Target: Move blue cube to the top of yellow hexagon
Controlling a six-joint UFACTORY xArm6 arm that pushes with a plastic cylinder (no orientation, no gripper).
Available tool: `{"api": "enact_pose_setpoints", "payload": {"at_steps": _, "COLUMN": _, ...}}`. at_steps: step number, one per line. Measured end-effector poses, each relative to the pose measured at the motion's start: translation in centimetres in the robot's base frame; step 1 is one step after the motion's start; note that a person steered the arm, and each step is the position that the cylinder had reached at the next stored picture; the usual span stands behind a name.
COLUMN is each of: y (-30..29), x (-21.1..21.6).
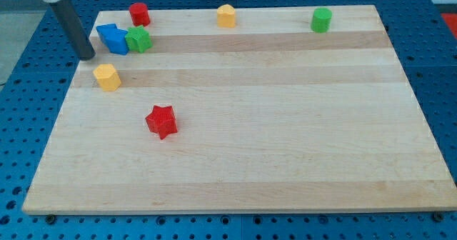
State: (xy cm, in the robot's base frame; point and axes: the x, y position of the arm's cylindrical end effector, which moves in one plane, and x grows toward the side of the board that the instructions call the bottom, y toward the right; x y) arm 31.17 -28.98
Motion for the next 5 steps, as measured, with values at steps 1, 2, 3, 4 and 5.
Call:
{"api": "enact_pose_setpoints", "payload": {"at_steps": 1, "y": -0.1, "x": -2.5}}
{"api": "enact_pose_setpoints", "payload": {"at_steps": 2, "y": -0.1, "x": -4.6}}
{"api": "enact_pose_setpoints", "payload": {"at_steps": 3, "y": 1.1, "x": -5.0}}
{"api": "enact_pose_setpoints", "payload": {"at_steps": 4, "y": 5.5, "x": -3.6}}
{"api": "enact_pose_setpoints", "payload": {"at_steps": 5, "y": 7.7, "x": -1.8}}
